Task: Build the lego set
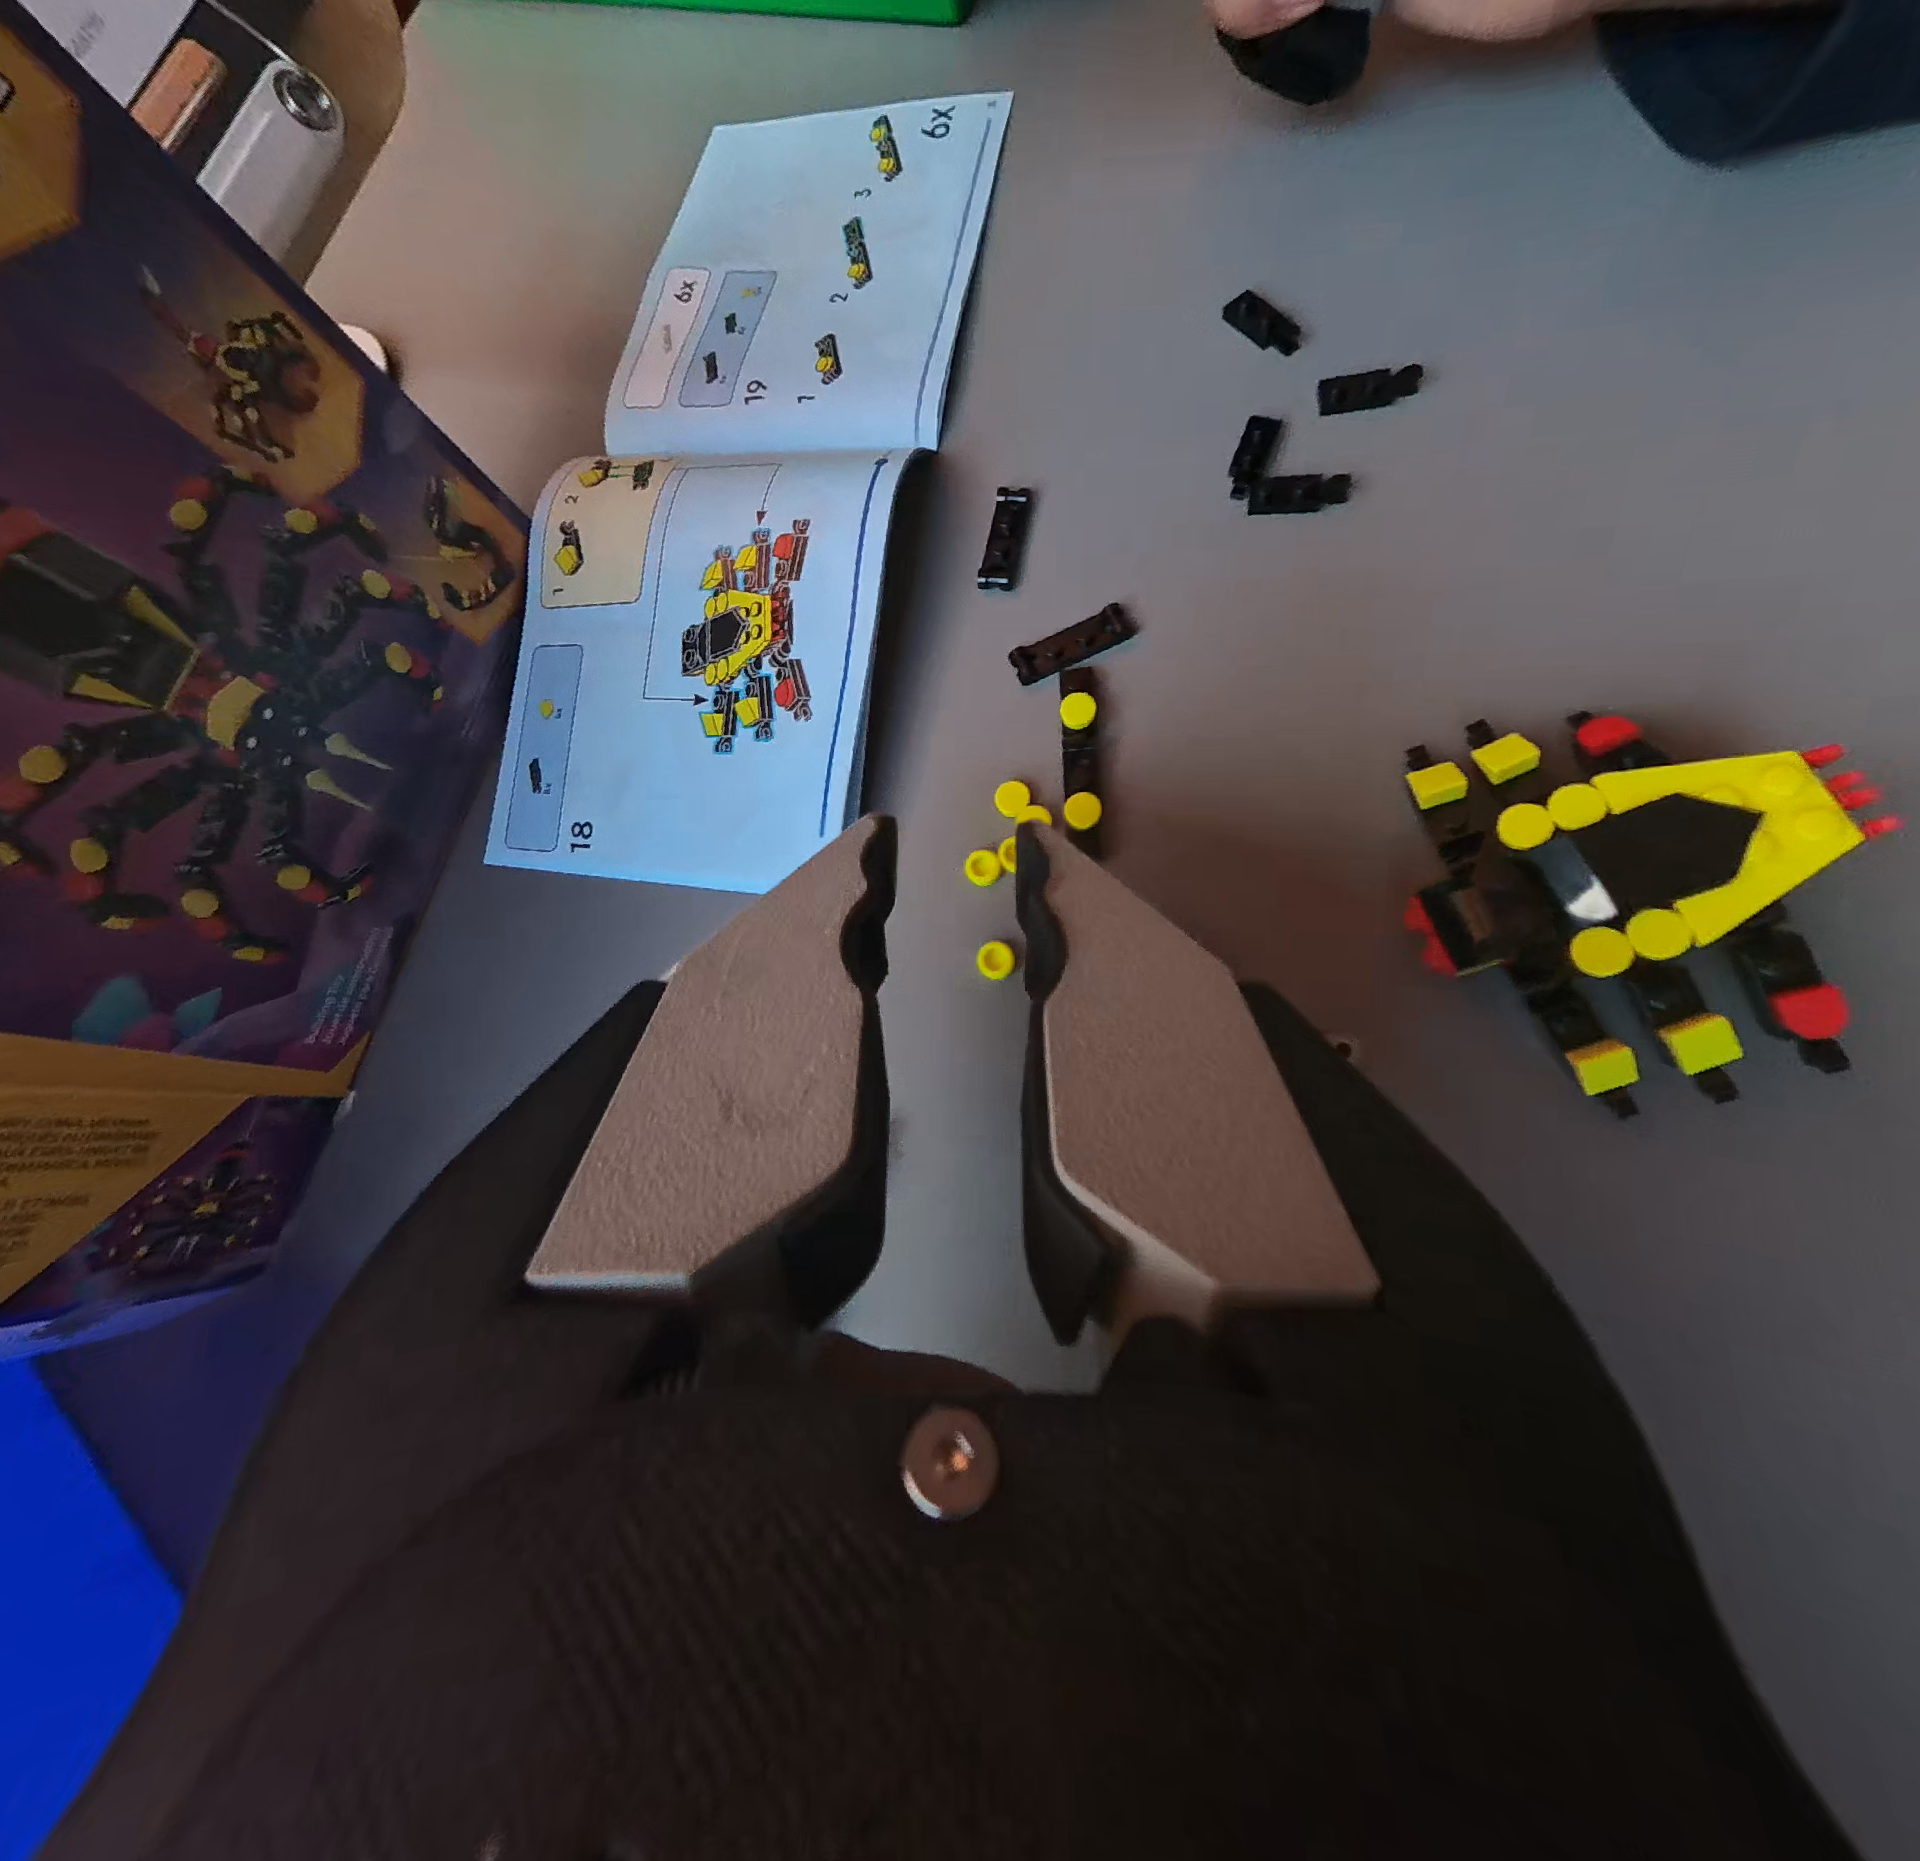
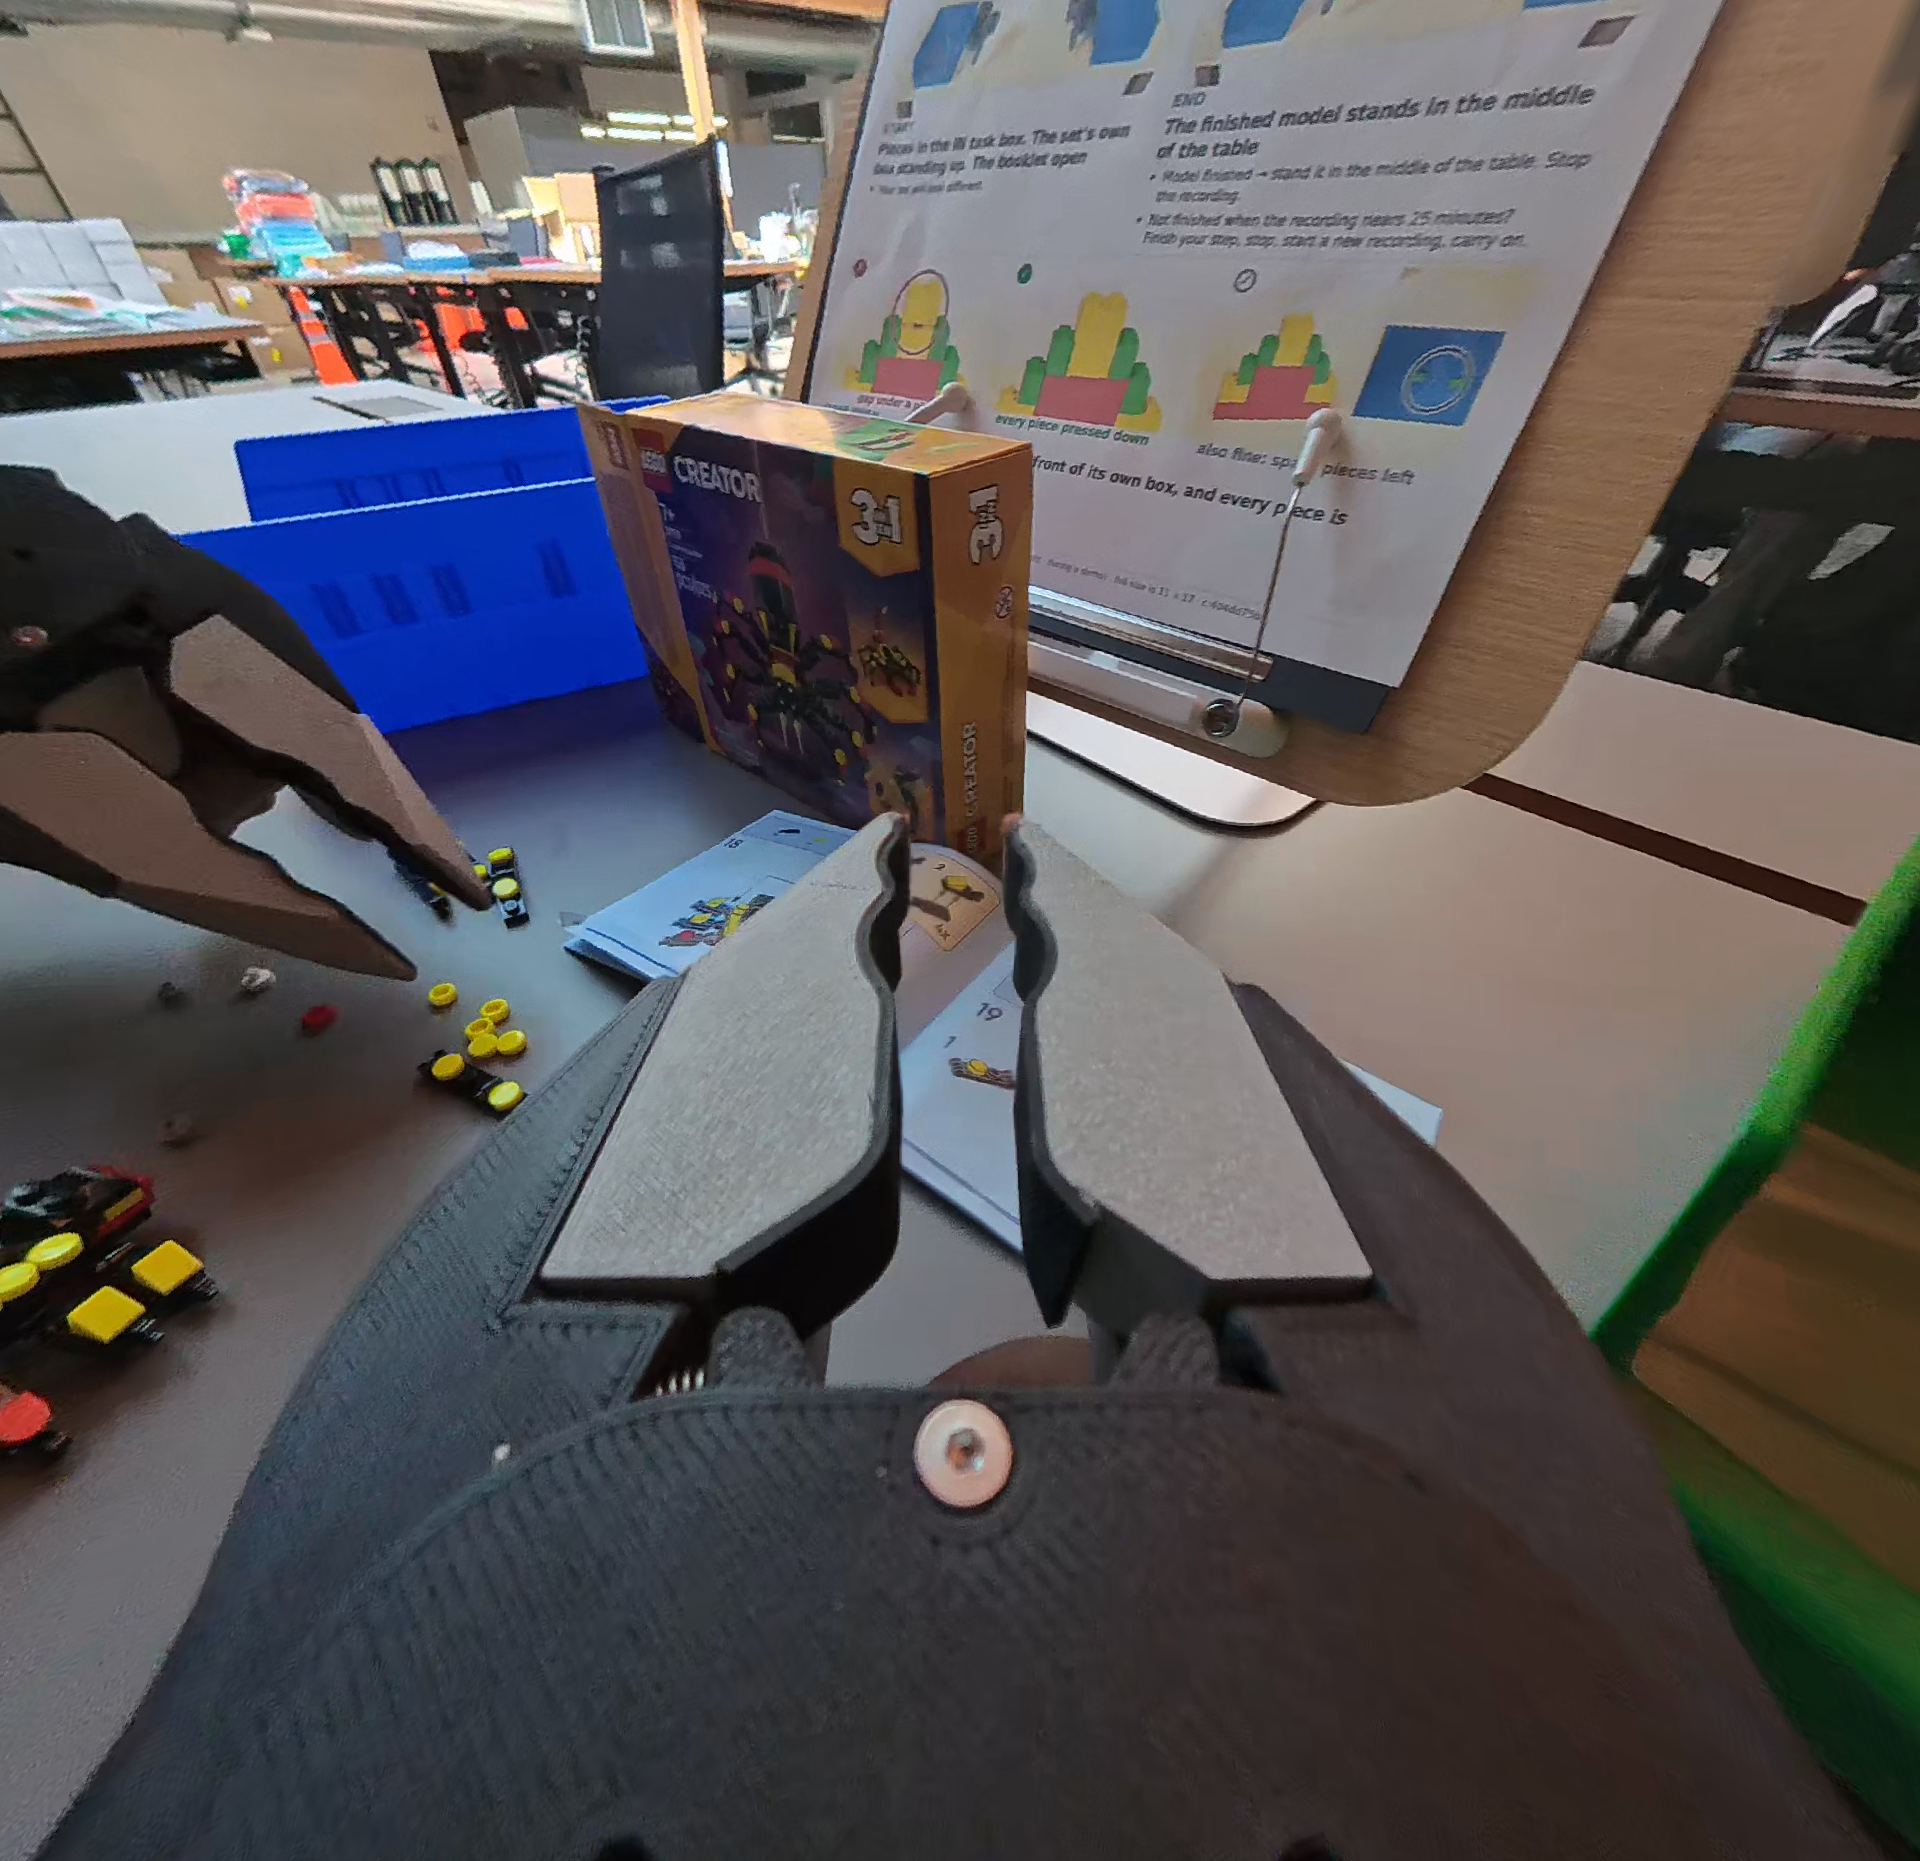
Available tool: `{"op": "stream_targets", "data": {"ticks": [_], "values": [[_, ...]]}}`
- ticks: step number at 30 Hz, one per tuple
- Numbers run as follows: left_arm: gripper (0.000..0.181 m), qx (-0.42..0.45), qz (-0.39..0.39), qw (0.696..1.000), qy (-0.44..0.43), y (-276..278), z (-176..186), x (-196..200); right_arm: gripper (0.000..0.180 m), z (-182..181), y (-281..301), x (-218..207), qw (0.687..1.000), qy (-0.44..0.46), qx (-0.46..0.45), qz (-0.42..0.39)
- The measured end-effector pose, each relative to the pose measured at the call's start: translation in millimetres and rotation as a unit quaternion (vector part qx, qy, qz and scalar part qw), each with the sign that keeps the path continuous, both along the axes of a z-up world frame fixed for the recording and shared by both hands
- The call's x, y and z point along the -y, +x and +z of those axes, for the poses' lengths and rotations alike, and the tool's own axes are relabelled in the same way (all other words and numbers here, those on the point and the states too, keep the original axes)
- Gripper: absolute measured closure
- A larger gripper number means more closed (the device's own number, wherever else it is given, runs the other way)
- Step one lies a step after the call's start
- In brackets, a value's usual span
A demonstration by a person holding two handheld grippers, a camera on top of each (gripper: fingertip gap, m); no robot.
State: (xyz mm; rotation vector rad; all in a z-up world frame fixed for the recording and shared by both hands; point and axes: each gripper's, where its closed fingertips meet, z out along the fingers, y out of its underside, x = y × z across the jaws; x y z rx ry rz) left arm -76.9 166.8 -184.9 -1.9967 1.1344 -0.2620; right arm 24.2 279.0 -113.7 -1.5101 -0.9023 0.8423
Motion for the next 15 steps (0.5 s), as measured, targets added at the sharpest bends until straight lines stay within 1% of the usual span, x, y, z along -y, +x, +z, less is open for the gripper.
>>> {"op": "stream_targets", "data": {"ticks": [6,9,11,15], "values": [[0.160,-0.031,-0.018,0.999,-0.009,3,-13,6,0.166,-6,-6,5,1.000,0.009,0.023,0.010],[0.160,-0.044,-0.014,0.999,-0.005,-2,-13,5,0.166,-7,-6,5,1.000,0.006,0.022,0.011],[0.159,-0.042,0.004,0.999,0.001,-10,-8,0,0.166,-8,-7,5,1.000,0.003,0.022,0.012],[0.158,-0.022,0.071,0.997,0.025,-36,12,-17,0.166,-9,-8,6,1.000,0.003,0.025,0.015]]}}
